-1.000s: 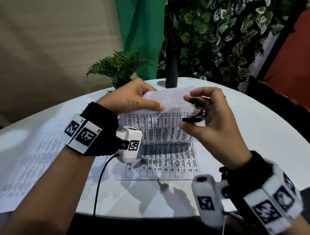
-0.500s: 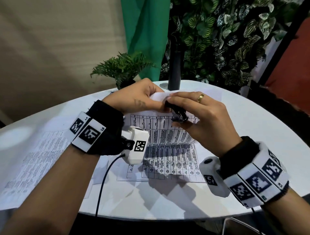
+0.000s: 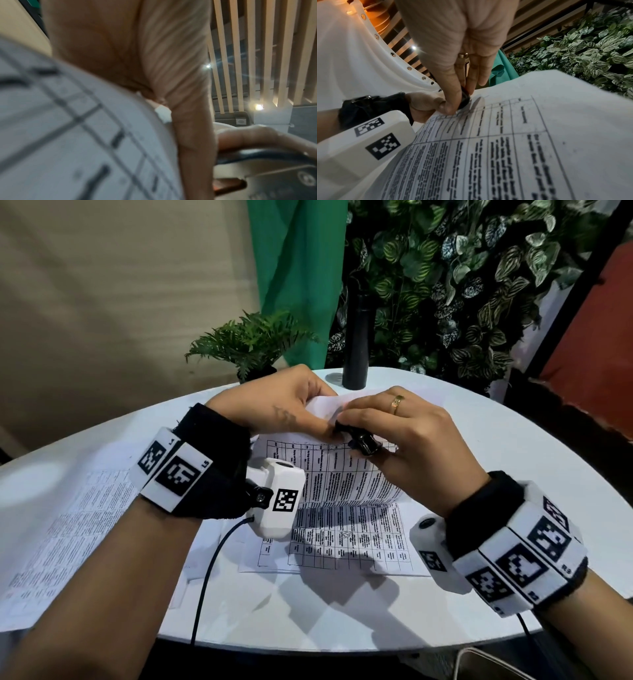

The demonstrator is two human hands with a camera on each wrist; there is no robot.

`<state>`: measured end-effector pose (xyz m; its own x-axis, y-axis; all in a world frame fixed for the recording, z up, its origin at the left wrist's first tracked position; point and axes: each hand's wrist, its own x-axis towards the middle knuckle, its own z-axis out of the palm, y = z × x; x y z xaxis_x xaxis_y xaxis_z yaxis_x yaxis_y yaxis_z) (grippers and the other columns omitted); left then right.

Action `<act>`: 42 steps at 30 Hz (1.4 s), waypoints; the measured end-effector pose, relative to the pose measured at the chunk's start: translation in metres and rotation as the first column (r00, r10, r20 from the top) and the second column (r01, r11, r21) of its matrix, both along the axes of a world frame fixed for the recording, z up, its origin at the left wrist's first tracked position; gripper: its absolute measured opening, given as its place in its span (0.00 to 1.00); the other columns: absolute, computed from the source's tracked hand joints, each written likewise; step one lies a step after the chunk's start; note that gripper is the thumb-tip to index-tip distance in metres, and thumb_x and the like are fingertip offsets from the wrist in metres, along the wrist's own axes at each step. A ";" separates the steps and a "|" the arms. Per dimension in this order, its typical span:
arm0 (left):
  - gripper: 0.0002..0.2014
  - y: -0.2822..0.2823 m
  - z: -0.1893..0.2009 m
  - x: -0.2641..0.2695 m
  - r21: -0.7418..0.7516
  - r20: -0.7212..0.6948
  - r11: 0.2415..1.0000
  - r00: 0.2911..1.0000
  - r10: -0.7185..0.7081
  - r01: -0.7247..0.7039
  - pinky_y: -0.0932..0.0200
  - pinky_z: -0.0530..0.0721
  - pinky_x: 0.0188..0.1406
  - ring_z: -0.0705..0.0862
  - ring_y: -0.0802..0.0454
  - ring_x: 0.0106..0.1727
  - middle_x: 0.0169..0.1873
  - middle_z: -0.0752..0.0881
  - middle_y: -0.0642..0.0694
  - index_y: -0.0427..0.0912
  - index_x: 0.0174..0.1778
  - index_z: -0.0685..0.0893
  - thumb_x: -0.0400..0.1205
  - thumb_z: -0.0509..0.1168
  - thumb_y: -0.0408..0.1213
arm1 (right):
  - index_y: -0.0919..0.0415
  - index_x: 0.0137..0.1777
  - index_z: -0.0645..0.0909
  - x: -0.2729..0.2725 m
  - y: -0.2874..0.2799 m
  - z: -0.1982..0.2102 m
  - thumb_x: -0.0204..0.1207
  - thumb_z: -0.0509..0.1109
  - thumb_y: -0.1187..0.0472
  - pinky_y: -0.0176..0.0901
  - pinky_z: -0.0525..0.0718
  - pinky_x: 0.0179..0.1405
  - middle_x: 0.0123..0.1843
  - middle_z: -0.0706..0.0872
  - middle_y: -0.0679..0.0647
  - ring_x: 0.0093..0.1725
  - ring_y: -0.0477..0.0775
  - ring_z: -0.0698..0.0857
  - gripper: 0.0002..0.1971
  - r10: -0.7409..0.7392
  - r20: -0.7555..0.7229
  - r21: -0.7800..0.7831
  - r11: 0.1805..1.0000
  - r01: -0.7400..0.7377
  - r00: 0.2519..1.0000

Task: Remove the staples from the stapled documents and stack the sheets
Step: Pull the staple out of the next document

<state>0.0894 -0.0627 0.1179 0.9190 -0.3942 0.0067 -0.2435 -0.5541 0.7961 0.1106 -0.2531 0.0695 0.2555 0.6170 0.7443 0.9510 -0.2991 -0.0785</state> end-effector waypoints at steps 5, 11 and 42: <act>0.09 0.002 0.001 0.001 0.018 -0.029 1.000 1.000 0.006 -0.006 0.68 0.74 0.31 0.78 0.58 0.32 0.30 0.84 0.48 0.35 0.39 0.88 0.68 0.78 0.35 | 0.66 0.48 0.87 0.002 0.000 0.002 0.65 0.77 0.73 0.53 0.85 0.37 0.46 0.89 0.56 0.42 0.63 0.85 0.11 0.003 0.014 -0.004 1.000 -0.003 1.000; 0.15 0.004 0.002 0.000 -0.057 -0.025 0.998 1.000 0.000 -0.001 0.67 0.81 0.43 0.84 0.53 0.41 0.42 0.89 0.36 0.33 0.47 0.87 0.68 0.73 0.35 | 0.64 0.49 0.87 -0.001 -0.001 0.005 0.63 0.79 0.62 0.53 0.84 0.43 0.45 0.89 0.54 0.45 0.59 0.87 0.14 0.007 -0.167 0.105 0.994 0.011 0.986; 0.05 -0.003 -0.012 -0.002 -0.060 0.155 0.930 0.917 0.368 -0.363 0.71 0.77 0.31 0.82 0.63 0.28 0.35 0.90 0.47 0.37 0.44 0.91 0.74 0.73 0.31 | 0.64 0.43 0.86 -0.012 -0.014 -0.001 0.62 0.78 0.65 0.49 0.83 0.33 0.41 0.88 0.56 0.38 0.62 0.84 0.10 -0.264 0.003 0.112 0.959 0.262 0.965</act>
<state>0.0875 -0.0661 0.1061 0.9846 -0.0288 0.1724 -0.1544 -0.6057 0.7806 0.0985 -0.2668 0.0689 0.3837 0.4443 0.8095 0.8417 -0.5290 -0.1086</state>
